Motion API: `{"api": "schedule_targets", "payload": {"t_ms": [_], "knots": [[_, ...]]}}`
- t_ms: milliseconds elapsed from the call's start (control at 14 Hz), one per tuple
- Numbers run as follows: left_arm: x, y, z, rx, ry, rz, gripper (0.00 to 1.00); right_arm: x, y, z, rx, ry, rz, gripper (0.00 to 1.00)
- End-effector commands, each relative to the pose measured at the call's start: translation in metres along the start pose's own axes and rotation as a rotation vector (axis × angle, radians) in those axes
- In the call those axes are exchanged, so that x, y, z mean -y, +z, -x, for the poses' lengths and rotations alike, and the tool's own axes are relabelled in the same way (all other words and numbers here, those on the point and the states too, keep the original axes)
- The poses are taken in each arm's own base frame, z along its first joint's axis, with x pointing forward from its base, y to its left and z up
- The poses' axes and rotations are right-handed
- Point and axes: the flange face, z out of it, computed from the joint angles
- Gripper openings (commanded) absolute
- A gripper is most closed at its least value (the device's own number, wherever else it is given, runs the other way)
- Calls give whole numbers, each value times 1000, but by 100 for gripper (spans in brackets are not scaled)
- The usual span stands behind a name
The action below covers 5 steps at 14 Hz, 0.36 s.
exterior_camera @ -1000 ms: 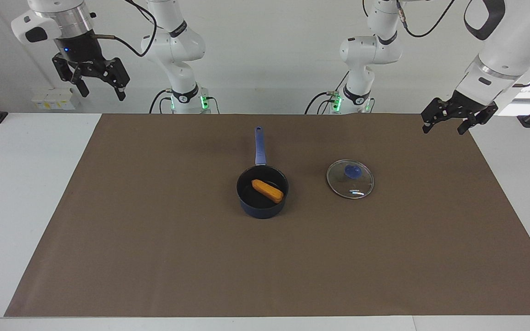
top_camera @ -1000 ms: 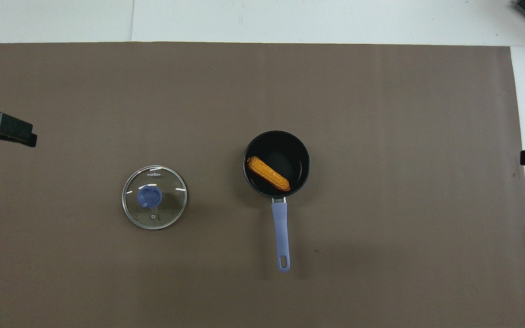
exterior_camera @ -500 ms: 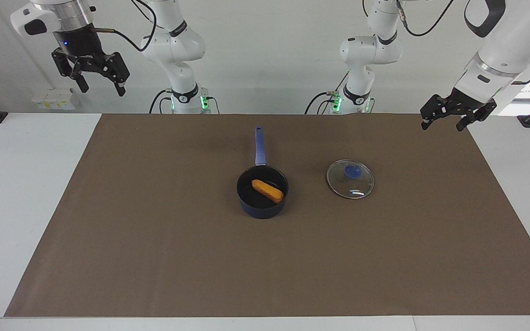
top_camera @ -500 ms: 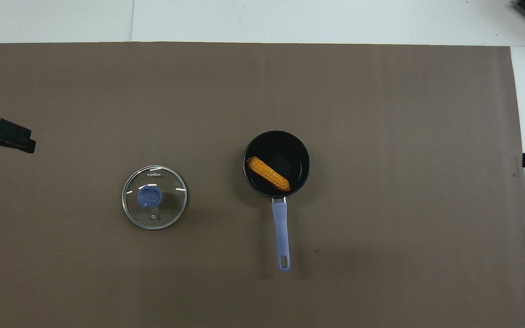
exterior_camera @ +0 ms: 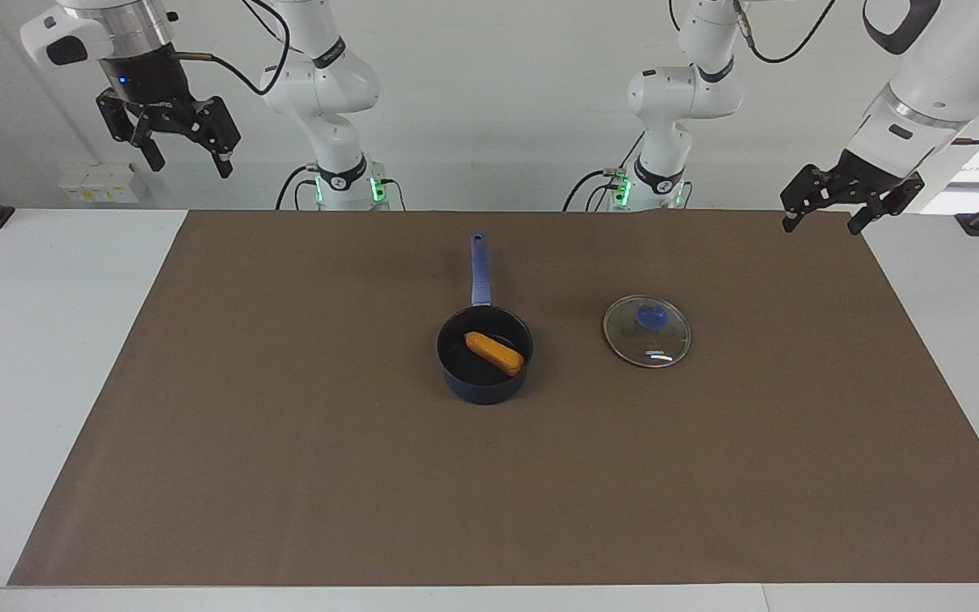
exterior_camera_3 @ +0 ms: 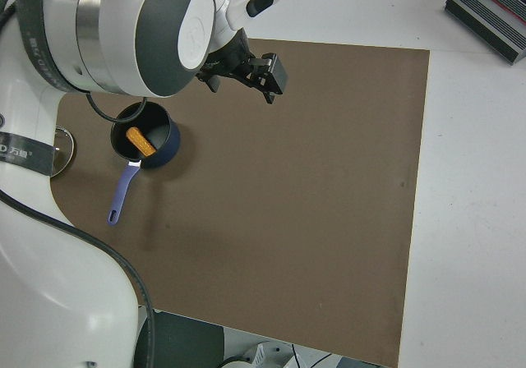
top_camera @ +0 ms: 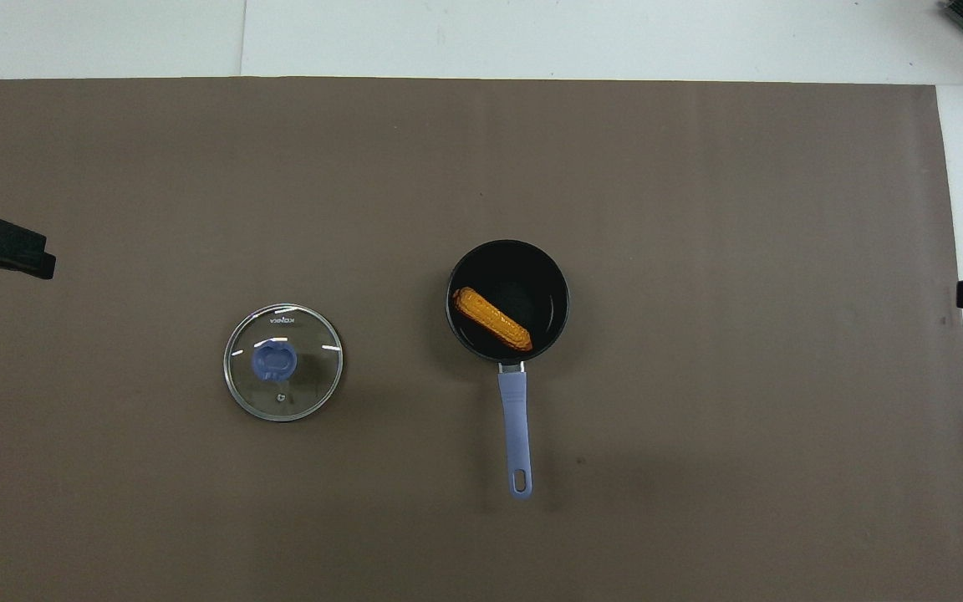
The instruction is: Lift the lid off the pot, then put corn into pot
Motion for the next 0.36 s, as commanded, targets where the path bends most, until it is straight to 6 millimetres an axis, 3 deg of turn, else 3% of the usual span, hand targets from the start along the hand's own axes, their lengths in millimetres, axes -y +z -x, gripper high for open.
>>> {"api": "schedule_targets", "payload": {"t_ms": [0, 286], "knots": [[2, -5, 4, -6, 1, -12, 100, 0, -1, 9, 12, -18, -11, 100], [1, -3, 4, 0, 1, -12, 100, -3, 1, 13, 20, -16, -12, 100]]}}
